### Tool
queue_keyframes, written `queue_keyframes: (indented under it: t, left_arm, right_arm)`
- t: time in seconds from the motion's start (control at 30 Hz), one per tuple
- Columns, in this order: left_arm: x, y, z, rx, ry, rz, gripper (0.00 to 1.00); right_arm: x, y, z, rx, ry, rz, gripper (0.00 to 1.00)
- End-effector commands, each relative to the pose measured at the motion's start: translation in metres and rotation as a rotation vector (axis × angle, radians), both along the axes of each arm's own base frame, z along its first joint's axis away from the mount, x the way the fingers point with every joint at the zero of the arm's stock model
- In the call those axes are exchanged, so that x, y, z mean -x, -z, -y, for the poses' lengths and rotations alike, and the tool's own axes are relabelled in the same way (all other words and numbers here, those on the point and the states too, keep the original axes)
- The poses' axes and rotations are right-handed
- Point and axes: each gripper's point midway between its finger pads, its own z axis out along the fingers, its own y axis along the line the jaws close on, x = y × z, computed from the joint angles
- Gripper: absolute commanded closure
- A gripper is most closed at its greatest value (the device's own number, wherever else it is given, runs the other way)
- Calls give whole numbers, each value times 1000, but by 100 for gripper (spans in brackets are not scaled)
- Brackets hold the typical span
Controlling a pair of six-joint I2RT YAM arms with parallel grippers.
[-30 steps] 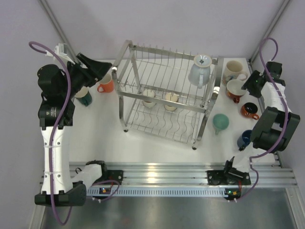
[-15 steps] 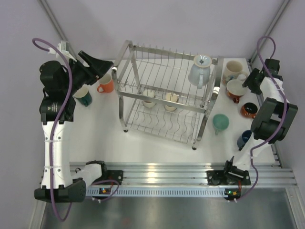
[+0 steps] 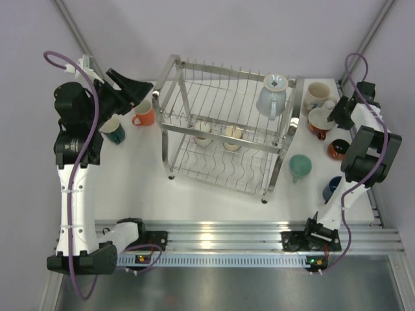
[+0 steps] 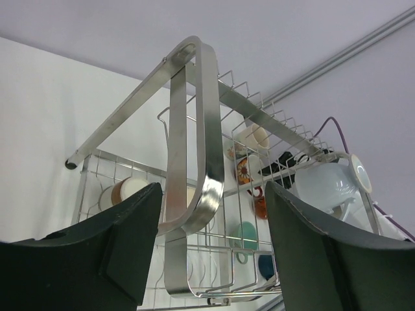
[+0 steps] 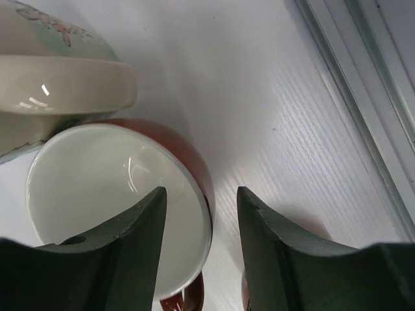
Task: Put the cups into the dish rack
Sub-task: Grab a cup with the right arm
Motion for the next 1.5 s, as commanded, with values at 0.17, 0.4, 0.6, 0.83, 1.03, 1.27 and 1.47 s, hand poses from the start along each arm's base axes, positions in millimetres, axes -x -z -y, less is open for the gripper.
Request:
queue_keyframes:
  t: [0.17,0.4,0.6,0.83,1.03,1.27,1.47]
  left_arm:
    - [5,-30,0,-56,9,123,30]
    - [7,-44,8,-61,70,152,30]
    - [14,-60,13,-59,97,190,30]
    - [27,-89,21,-47,156,249,30]
    - [39,-107,33,-17,244,282,29]
    - [62,-104,54,76,425,307,28]
    - [77,-125,62,114,516,367,27]
  right_arm:
    - [-30,3,-7,3,-69,23,62]
    - [-39,-5,-12,-6,-90,48,99]
    - [-44,-40,-17,-24,-79,120,100]
    - [-34,-107,-25,-69,-35,203,100]
    - [-8,-201,-25,-53,-14,350,100]
    - [20,-325,-66,-103,-137,625,100]
    - [64,-447,-124,-231,-307,1025,100]
